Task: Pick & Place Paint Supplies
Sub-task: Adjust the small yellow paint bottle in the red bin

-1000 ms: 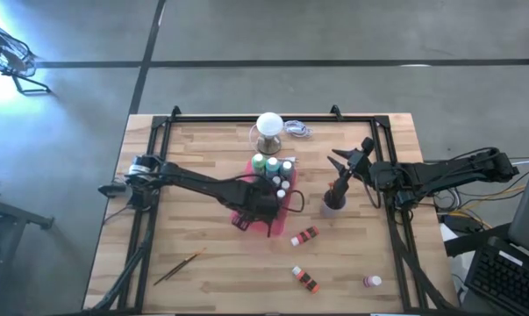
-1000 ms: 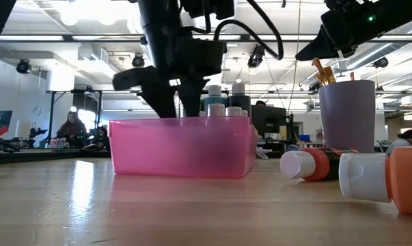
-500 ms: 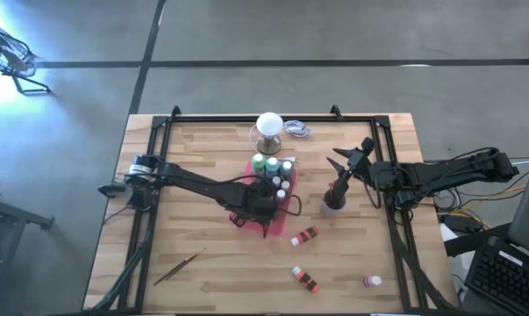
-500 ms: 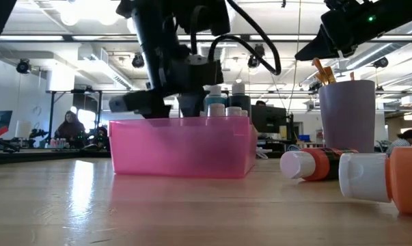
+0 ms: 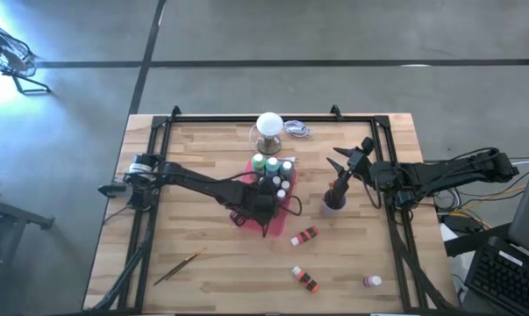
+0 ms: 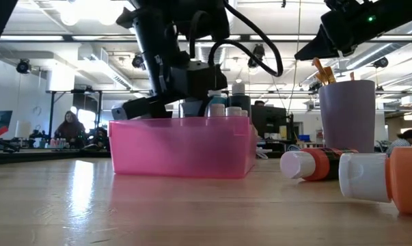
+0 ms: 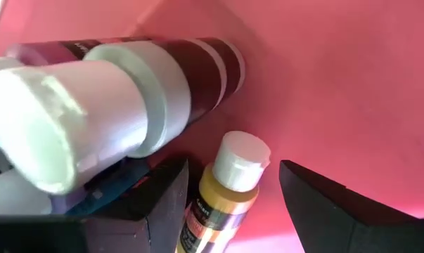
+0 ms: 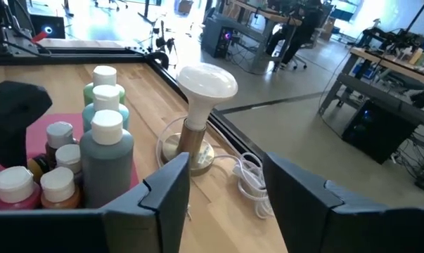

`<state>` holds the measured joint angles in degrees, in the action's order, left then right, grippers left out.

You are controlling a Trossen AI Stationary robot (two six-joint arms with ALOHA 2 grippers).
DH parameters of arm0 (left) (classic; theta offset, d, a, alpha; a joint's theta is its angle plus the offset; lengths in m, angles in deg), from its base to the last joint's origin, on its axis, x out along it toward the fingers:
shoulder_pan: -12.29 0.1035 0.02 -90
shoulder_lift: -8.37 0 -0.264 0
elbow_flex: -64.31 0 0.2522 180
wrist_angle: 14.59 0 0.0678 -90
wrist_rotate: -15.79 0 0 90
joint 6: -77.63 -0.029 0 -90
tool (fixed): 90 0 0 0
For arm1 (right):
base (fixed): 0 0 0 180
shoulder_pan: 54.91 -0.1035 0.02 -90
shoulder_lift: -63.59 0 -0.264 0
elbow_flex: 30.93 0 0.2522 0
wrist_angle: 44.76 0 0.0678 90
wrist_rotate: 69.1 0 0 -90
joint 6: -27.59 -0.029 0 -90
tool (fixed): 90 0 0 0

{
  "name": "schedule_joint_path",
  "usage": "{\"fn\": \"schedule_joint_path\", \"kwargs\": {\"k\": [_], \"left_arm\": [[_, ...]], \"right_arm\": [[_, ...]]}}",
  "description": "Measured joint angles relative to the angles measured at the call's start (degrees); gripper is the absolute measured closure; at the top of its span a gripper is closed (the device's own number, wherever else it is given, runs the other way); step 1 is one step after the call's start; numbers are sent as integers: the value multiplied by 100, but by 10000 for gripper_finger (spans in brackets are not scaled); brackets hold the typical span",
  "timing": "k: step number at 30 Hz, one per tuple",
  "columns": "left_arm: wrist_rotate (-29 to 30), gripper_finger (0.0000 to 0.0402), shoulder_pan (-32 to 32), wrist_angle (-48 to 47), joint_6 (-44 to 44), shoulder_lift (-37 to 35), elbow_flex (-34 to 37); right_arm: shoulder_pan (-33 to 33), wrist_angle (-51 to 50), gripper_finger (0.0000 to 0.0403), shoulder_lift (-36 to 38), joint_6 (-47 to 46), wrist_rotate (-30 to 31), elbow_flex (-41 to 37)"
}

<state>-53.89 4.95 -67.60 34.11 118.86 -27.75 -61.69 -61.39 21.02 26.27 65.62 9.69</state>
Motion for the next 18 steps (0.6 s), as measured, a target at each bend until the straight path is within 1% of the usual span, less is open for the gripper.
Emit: {"fn": "schedule_joint_path", "kwargs": {"k": [6,18], "left_arm": [[50,173,82,-25,-223,91,73],[-66,174,137,-21,-233,99,94]], "right_arm": [[92,0,228,0,2,-4,0],[260,0,269,2,30,-14,-9]]}}
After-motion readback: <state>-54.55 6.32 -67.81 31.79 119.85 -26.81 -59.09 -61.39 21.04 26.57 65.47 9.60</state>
